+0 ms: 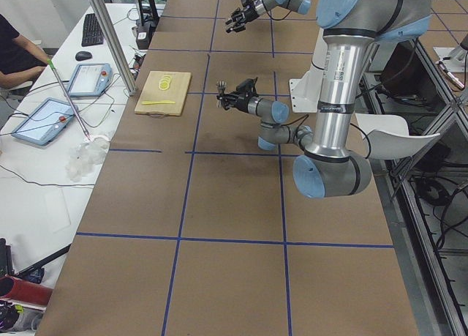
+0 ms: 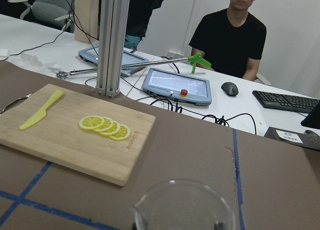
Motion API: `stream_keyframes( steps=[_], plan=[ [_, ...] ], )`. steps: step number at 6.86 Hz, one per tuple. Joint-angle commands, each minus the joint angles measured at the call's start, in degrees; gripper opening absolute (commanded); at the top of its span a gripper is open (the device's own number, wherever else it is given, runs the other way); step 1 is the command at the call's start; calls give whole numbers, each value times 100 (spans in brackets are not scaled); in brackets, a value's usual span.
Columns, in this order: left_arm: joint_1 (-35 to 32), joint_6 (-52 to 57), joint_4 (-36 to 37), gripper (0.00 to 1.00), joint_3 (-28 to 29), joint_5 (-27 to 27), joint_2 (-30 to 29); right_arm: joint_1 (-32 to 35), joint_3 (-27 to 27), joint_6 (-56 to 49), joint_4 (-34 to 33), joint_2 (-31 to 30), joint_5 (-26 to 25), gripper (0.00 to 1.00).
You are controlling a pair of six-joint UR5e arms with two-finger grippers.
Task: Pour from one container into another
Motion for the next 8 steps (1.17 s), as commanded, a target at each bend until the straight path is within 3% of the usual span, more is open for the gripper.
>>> stream_keyframes(
  steps=[1, 2, 3, 4, 8],
  plan=[
    [-4, -59, -455, 0, 30, 887, 906, 133, -128, 3, 112, -90, 50, 0],
    [5, -164, -716, 0, 327, 1006, 1326, 160, -137, 3, 112, -90, 50, 0],
    [5, -191, -1188, 0, 538, 1199, 1443, 186, -198, -6, 112, -90, 59, 0],
    [13, -261, -1219, 0, 958, 1488, 1566, 212, -207, -15, 112, -90, 68, 0],
    [48, -2444, -1202, 0, 1269, 1605, 1602, 204, -278, -6, 112, -81, 68, 0]
  ],
)
